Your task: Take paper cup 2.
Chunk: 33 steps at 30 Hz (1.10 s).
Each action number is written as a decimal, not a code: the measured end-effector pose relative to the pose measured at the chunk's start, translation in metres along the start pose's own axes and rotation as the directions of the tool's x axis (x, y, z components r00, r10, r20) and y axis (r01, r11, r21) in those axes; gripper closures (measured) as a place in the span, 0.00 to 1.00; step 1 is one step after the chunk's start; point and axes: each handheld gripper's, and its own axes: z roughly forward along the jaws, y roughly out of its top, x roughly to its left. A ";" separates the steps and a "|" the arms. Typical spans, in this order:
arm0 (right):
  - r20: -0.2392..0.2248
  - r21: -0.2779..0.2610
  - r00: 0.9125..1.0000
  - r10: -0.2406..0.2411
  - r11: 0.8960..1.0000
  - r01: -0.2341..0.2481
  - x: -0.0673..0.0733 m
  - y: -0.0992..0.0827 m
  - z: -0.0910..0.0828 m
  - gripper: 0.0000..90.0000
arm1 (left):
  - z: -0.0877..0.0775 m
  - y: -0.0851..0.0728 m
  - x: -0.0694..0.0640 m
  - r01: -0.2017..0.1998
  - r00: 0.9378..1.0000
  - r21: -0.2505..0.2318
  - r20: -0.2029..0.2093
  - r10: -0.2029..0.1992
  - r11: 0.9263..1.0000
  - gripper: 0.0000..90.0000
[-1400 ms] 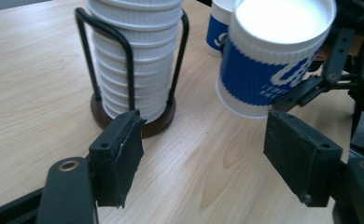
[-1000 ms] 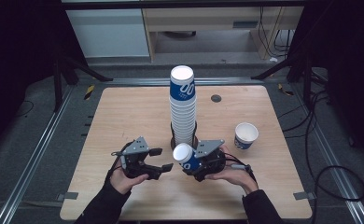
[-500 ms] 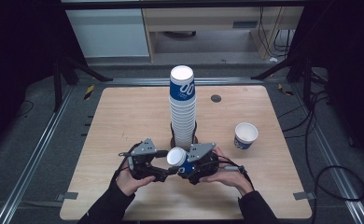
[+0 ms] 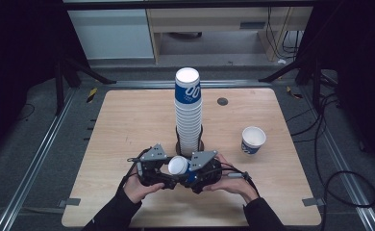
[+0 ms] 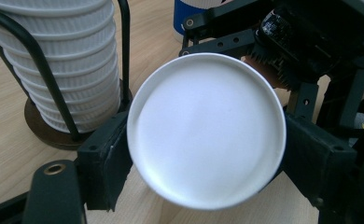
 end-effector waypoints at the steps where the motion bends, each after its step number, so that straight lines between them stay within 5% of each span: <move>1: -0.005 -0.002 1.000 -0.003 1.000 0.003 0.001 0.000 0.000 0.23 | 0.000 0.000 0.000 0.002 1.000 0.000 0.003 -0.002 1.000 0.26; 13: 0.001 0.003 1.000 0.011 1.000 -0.011 0.000 0.000 0.002 0.20 | 0.000 0.000 0.000 -0.003 1.000 -0.001 -0.001 0.003 1.000 0.29; 19: 0.012 0.004 0.998 0.060 0.998 -0.060 -0.005 -0.001 0.000 0.09 | -0.006 0.001 0.003 -0.001 1.000 -0.028 -0.014 0.000 1.000 0.29; 33: 0.071 -0.145 0.985 0.158 0.979 -0.147 -0.025 -0.009 -0.045 0.08 | -0.040 0.002 0.027 0.037 0.997 -0.135 -0.065 -0.046 0.990 0.29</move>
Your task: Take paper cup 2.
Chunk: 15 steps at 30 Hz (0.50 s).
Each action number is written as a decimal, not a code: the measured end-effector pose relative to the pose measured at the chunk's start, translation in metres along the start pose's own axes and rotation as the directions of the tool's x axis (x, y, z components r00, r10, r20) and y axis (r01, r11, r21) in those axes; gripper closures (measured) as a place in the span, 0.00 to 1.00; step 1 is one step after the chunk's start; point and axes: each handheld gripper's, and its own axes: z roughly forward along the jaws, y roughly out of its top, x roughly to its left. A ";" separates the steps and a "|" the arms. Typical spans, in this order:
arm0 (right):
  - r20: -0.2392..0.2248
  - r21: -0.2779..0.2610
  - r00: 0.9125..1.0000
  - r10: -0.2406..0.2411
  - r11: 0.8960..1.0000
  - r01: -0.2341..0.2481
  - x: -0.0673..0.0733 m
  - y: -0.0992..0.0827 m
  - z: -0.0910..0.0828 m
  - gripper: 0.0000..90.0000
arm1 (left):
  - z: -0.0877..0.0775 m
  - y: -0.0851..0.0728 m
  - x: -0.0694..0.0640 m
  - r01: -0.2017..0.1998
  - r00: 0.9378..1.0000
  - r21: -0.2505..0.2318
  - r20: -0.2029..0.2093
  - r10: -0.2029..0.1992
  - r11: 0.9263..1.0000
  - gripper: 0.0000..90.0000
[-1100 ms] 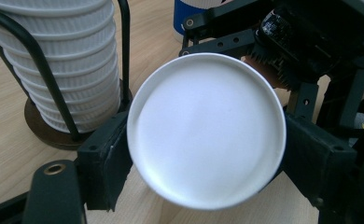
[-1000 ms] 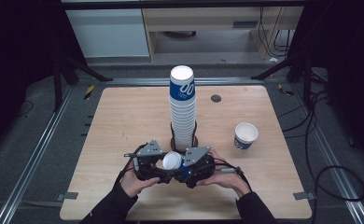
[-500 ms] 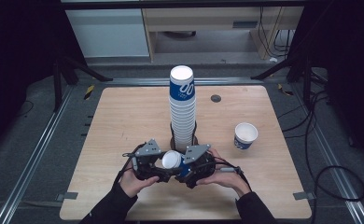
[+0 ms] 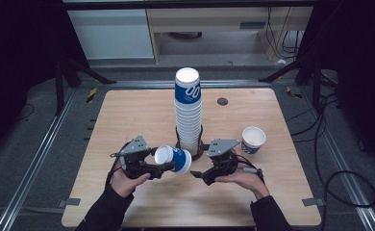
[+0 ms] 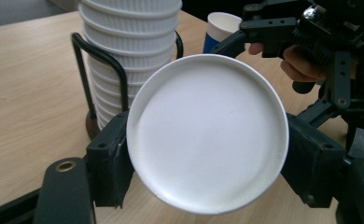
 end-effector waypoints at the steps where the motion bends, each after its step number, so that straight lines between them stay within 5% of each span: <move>1: 0.004 -0.010 1.000 0.012 1.000 -0.012 -0.002 -0.001 -0.004 0.08 | -0.002 0.000 0.002 0.003 1.000 -0.009 -0.003 -0.003 1.000 0.29; 9: 0.014 -0.120 0.995 0.098 0.988 -0.096 -0.014 -0.009 -0.030 0.08 | -0.008 0.000 0.010 0.034 0.999 -0.085 0.017 -0.033 0.996 0.29; 15: -0.008 -0.138 0.993 0.120 0.983 -0.120 -0.015 -0.015 -0.030 0.08 | -0.004 -0.001 0.008 0.040 0.998 -0.109 0.059 -0.033 0.993 0.29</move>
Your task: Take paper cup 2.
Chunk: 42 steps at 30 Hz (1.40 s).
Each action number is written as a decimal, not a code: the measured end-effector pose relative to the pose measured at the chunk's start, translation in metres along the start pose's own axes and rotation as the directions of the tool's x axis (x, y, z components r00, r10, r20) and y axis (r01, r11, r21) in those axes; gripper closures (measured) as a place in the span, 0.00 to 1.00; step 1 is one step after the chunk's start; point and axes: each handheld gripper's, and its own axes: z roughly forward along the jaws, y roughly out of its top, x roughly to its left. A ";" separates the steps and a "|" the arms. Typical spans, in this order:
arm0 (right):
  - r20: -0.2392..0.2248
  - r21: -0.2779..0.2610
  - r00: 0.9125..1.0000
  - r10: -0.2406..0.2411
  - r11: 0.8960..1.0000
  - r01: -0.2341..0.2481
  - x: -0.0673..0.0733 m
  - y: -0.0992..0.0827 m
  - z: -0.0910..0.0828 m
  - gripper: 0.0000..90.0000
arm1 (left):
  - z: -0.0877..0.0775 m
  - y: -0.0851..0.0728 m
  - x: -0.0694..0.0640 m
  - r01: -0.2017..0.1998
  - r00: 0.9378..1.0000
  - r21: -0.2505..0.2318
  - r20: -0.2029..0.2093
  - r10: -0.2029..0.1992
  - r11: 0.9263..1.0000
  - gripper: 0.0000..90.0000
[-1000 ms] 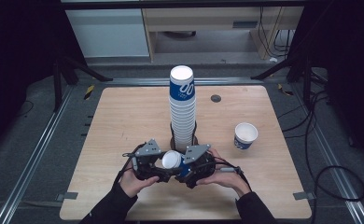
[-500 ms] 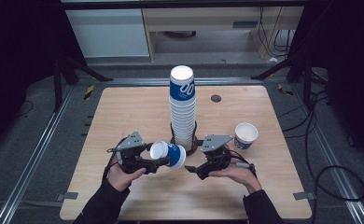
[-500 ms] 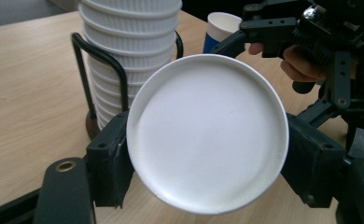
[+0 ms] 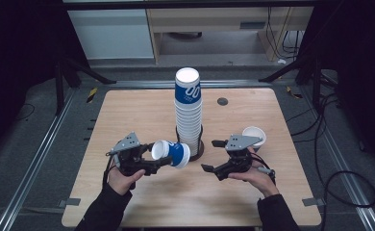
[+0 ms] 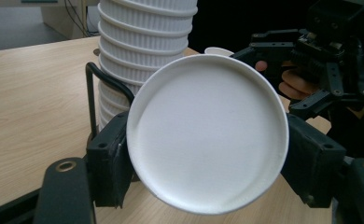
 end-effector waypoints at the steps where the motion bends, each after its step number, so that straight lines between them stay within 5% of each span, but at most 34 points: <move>1: -0.009 -0.003 1.000 0.005 1.000 -0.005 0.000 0.000 0.001 0.08 | 0.001 0.000 0.000 0.001 1.000 -0.003 0.005 -0.001 1.000 0.29; 13: -0.114 -0.041 0.993 0.030 0.999 -0.035 0.003 -0.004 0.008 0.07 | 0.014 -0.001 -0.005 0.003 0.997 -0.021 0.071 -0.002 1.000 0.29; 23: -0.156 -0.045 0.987 0.029 0.998 -0.036 0.005 -0.004 0.013 0.06 | 0.020 0.001 -0.009 -0.011 0.994 -0.049 0.107 0.017 0.999 0.29; 42: -0.247 -0.062 0.969 0.013 0.998 -0.029 0.013 -0.002 0.022 0.06 | 0.028 0.002 -0.027 -0.049 0.974 -0.049 0.218 0.059 0.998 0.30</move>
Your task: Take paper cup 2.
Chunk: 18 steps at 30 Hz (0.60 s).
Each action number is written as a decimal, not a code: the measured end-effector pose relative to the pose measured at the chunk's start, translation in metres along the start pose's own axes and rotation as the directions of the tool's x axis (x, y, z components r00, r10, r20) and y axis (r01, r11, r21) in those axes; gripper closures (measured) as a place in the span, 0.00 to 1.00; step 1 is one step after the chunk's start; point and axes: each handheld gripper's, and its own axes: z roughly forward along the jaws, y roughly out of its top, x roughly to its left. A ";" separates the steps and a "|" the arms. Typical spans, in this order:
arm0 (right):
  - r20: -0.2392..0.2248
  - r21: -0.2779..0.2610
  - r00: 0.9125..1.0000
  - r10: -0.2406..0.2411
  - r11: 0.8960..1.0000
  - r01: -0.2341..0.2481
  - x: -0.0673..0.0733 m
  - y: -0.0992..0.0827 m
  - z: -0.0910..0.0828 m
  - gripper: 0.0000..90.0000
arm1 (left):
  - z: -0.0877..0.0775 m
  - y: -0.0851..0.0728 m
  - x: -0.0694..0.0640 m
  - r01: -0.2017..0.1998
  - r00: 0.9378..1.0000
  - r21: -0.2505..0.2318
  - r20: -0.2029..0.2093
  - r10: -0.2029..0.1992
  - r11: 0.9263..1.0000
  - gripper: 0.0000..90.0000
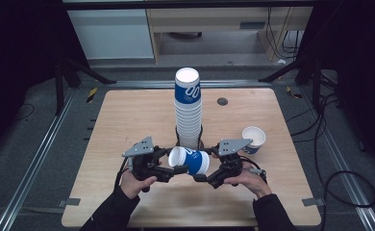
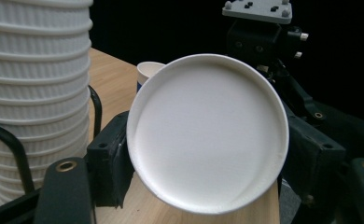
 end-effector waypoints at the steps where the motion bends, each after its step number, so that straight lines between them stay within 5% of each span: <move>1: -0.005 0.003 1.000 0.001 1.000 -0.001 0.000 0.000 0.001 0.07 | 0.001 0.000 -0.001 -0.001 1.000 0.004 0.003 0.001 1.000 0.30; 18: -0.066 -0.006 0.998 -0.014 1.000 0.013 0.000 -0.004 0.005 0.15 | 0.003 -0.001 -0.001 0.012 0.999 0.022 0.042 -0.013 1.000 0.30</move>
